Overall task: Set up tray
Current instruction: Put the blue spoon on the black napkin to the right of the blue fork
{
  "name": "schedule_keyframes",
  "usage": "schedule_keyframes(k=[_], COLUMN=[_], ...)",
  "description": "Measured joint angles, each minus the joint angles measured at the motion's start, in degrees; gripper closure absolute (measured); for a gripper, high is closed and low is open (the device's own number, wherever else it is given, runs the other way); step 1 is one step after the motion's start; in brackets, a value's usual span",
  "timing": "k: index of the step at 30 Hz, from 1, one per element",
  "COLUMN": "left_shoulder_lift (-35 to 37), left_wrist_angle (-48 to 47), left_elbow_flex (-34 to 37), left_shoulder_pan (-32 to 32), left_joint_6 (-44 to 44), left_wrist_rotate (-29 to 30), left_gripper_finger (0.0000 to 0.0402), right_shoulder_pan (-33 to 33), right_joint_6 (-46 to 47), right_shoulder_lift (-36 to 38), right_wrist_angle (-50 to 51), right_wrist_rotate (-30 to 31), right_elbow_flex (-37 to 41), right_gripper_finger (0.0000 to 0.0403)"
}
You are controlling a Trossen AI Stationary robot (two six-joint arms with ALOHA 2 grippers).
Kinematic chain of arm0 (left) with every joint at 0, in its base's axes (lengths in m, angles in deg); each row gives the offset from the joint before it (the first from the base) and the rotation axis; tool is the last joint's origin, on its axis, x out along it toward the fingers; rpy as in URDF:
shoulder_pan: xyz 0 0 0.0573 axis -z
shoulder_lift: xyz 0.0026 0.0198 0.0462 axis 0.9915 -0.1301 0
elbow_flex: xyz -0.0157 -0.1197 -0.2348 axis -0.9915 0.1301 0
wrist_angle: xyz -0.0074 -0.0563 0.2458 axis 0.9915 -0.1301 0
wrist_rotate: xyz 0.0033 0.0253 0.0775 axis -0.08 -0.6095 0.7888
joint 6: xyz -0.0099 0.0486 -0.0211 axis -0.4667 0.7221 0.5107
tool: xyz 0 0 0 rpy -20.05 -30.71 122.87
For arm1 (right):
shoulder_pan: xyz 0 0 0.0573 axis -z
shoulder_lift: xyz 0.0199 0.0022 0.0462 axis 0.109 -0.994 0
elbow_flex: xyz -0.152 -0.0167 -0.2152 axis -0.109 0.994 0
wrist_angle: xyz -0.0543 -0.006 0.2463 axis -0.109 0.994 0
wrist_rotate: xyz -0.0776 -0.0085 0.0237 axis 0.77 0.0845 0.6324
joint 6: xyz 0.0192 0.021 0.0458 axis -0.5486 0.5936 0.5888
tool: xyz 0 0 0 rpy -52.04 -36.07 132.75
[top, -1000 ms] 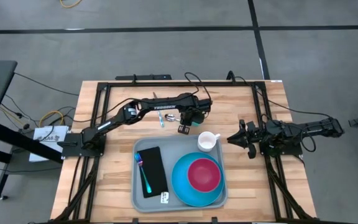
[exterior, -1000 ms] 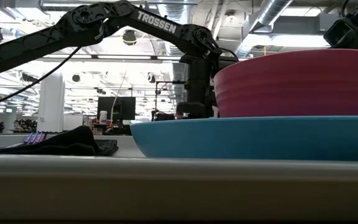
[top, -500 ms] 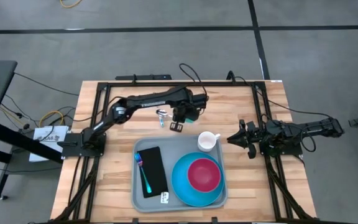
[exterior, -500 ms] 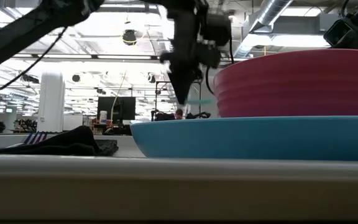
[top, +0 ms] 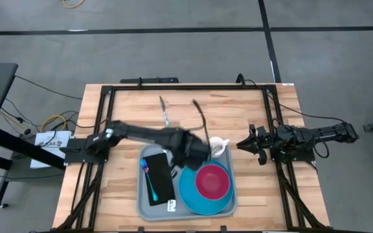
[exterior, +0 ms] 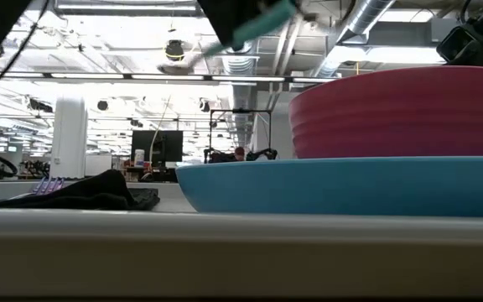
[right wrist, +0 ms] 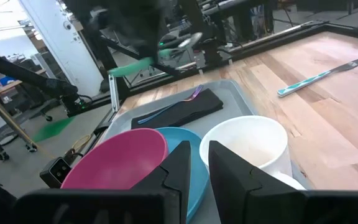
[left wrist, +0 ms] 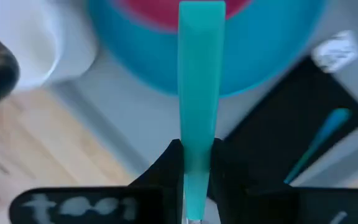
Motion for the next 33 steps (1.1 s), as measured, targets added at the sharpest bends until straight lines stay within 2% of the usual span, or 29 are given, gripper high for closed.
schedule_keyframes(k=[5, 10, 15, 19, 22, 26, 30, 33], left_shoulder_lift=[0.1, 3.6, 15.1, 26.6, 32.4, 36.0, 36.1, 35.9], left_wrist_angle=[0.2, 0.1, 2.5, 13.8, 20.2, 21.9, 22.7, 27.0], left_elbow_flex=[1.1, 8.8, 24.8, 41.9, 51.2, 58.7, 64.5, 68.9], left_shoulder_pan=[6.7, 11.5, 15.1, 17.4, 19.5, 22.4, 25.2, 26.1], left_joint_6=[1.5, 1.1, 0.1, -1.7, -2.0, 1.6, 10.0, 14.9], left_wrist_rotate=[1.3, -1.4, -1.9, -0.8, 1.2, 1.6, 3.6, 4.4], left_gripper_finger=[0.0365, 0.0365, 0.0365, 0.0365, 0.0365, 0.0365, 0.0365, 0.0365], right_shoulder_pan=[0.0, 0.0, 0.0, 0.0, 0.0, 0.0, 0.0, 0.0], right_joint_6=[0.0, 0.0, 0.0, 0.0, 0.0, 0.0, 0.0, 0.0], right_shoulder_lift=[0.0, 0.0, 0.0, 0.0, 0.0, 0.0, 0.0, 0.0], right_wrist_angle=[0.0, 0.0, 0.0, 0.0, 0.0, 0.0, 0.0, 0.0], right_wrist_rotate=[0.0, 0.0, 0.0, 0.0, 0.0, 0.0, 0.0, 0.0], right_elbow_flex=[0.0, 0.0, 0.0, 0.0, 0.0, 0.0, 0.0, 0.0], right_gripper_finger=[0.0352, 0.0352, 0.0352, 0.0352, 0.0352, 0.0352, 0.0352, 0.0352])
